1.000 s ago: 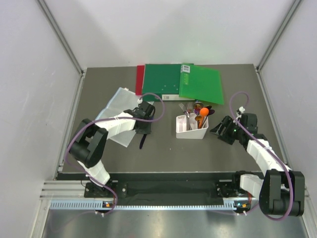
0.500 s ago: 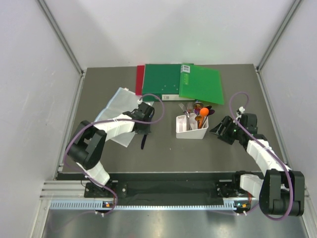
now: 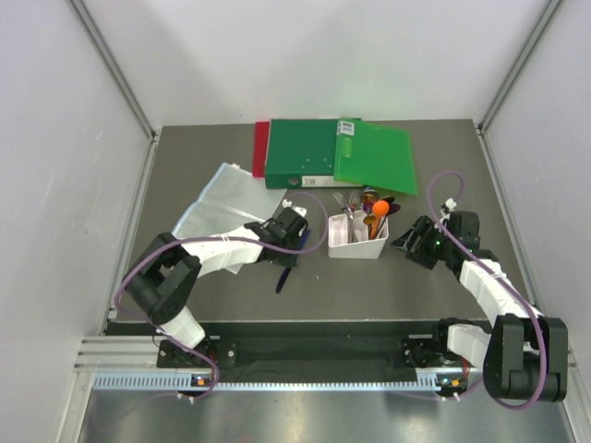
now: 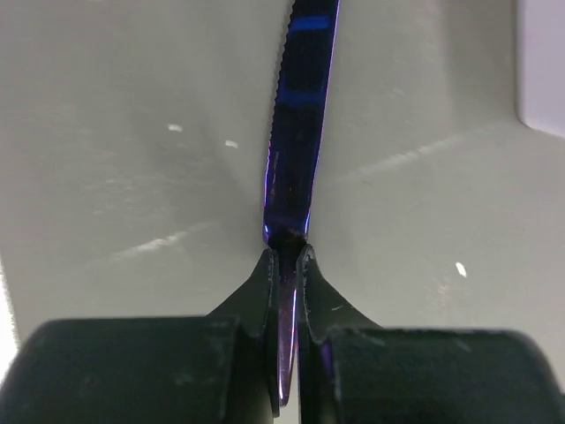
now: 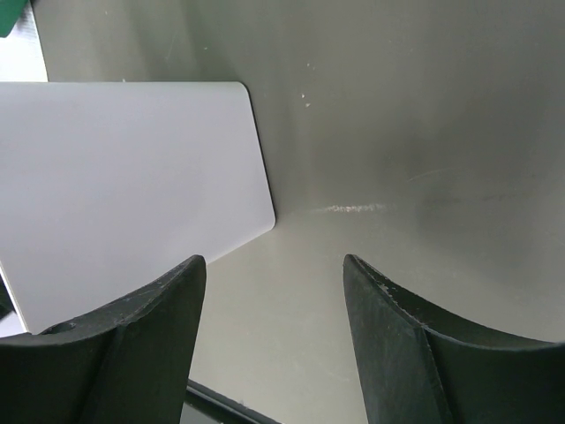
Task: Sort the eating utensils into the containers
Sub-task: Move the knife to the center of the board.
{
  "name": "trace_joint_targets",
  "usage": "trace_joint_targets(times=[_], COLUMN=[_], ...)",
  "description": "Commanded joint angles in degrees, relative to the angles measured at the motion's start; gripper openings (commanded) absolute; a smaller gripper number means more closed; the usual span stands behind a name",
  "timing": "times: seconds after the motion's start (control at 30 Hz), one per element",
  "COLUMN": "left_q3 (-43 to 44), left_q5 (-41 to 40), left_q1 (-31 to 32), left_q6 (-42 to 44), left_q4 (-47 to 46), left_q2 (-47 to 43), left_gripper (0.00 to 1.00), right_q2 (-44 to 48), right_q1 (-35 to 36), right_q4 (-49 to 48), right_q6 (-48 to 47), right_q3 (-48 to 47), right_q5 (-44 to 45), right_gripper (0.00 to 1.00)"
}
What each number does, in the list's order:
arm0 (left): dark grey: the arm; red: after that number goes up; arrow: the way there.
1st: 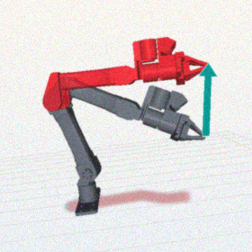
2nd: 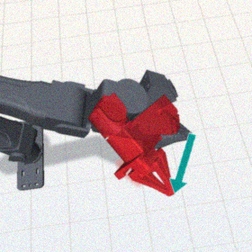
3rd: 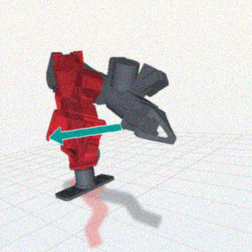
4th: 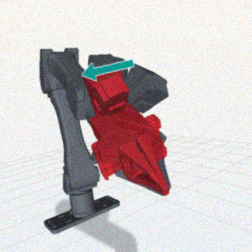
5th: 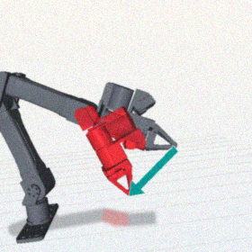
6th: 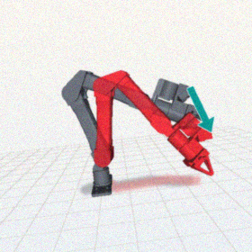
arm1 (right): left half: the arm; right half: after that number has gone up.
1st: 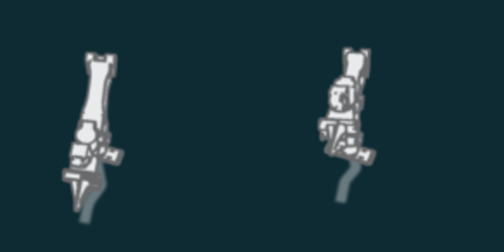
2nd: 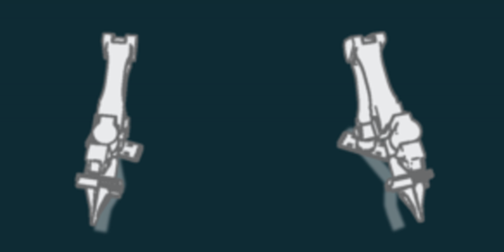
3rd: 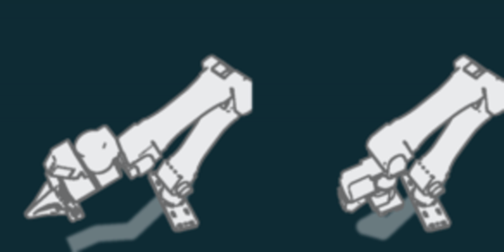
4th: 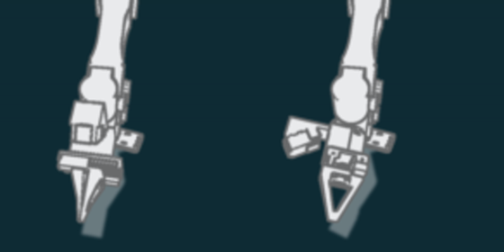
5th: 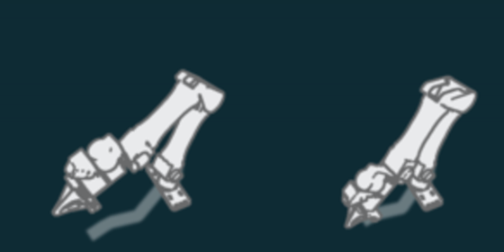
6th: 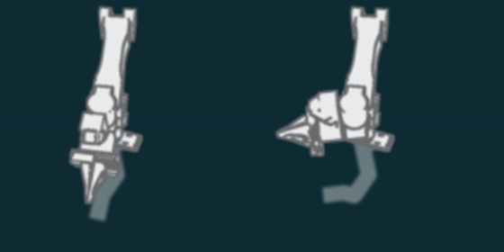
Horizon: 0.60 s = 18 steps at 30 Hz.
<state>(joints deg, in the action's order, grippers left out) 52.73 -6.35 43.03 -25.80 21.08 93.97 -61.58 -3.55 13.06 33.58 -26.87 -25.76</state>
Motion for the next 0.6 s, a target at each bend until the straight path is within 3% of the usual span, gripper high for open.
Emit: trace_joint_targets(times=[0.0,0.17,0.37,0.57], left_q3=[-4.64,-4.48,-6.49,-7.99], left_q5=[4.76,3.01,0.30,-0.95], left_q1=[1.71,2.06,2.33,2.24], left_q6=[-1.00,-1.18,-1.09,-1.09], left_q4=[-1.82,-3.94,-8.94,-11.94], left_q2=[-0.28,1.39,-5.19,-5.99], left_gripper=[0.00,0.00,0.00,0.00], right_q2=[0.15,-0.29,-1.43,-3.28], right_q1=[-0.32,-0.32,-0.32,-0.32], right_q4=[-1.38,-0.84,-0.93,-1.28], right_q6=[-0.01,-0.36,-0.27,-0.36], right_q3=[-0.90,-2.04,-3.01,-3.71], right_q5=[-0.87,-0.96,-1.22,-1.66], right_gripper=[0.64,0.64,0.64,0.64])
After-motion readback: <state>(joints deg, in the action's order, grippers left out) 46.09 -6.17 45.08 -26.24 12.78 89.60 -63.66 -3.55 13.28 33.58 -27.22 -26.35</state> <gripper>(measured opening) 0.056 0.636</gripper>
